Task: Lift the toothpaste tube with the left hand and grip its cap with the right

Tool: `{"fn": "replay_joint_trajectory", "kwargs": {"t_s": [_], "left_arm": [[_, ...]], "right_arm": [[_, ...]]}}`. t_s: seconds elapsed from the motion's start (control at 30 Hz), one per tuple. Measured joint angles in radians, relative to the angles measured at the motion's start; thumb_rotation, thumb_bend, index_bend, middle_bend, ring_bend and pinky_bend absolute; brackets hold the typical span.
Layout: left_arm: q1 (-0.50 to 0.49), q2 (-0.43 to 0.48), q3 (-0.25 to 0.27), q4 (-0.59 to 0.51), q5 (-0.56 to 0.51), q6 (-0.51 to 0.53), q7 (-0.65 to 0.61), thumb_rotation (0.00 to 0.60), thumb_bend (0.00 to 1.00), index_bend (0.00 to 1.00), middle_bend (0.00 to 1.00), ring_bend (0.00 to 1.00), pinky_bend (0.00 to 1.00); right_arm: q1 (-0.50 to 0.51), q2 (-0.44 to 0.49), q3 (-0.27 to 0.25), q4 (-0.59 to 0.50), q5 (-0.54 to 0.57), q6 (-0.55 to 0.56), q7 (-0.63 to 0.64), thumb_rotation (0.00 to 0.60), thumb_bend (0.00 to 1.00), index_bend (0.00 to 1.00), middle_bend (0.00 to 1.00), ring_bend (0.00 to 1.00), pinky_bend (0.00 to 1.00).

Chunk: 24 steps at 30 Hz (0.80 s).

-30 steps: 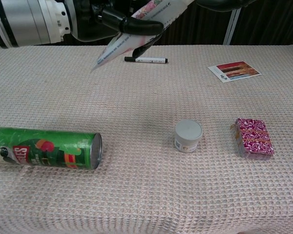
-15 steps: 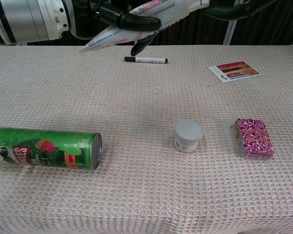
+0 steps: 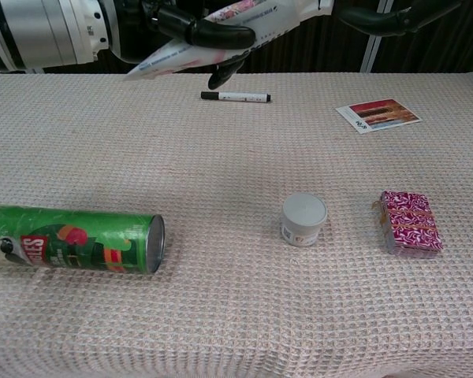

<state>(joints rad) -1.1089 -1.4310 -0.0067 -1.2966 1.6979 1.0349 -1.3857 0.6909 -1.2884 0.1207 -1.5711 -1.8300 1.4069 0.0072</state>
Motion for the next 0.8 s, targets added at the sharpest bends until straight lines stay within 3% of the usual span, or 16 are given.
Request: {"fn": "replay_joint_trajectory", "kwargs": {"t_s": [0.8], "left_arm": [[-0.004, 0.006, 0.004, 0.011, -0.008, 0.002, -0.075, 0.534, 0.86, 0.71, 0.74, 0.63, 0.64]], "right_arm": [[-0.031, 0.005, -0.025, -0.009, -0.031, 0.01, -0.021, 0.6, 0.29, 0.48, 0.34, 0.15, 0.12]]}}
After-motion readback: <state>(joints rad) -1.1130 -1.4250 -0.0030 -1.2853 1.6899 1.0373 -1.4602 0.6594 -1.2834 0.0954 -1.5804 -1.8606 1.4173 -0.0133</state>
